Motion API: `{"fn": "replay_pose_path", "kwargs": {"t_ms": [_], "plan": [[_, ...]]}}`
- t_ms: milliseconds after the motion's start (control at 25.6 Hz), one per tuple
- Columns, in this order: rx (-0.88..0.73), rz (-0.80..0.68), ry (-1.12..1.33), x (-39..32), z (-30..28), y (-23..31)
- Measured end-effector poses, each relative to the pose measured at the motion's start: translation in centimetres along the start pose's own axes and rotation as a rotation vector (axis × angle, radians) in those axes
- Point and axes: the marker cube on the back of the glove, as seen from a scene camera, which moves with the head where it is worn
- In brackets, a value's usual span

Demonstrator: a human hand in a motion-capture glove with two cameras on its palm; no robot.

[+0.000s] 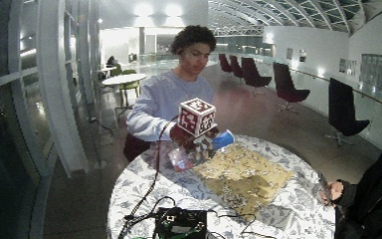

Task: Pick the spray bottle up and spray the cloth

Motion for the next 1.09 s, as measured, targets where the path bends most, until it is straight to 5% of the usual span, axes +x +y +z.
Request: {"fn": "replay_pose_path", "kwargs": {"t_ms": [1093], "plan": [[-0.009, -0.012, 0.063, -1.7, -0.1, -0.5]]}}
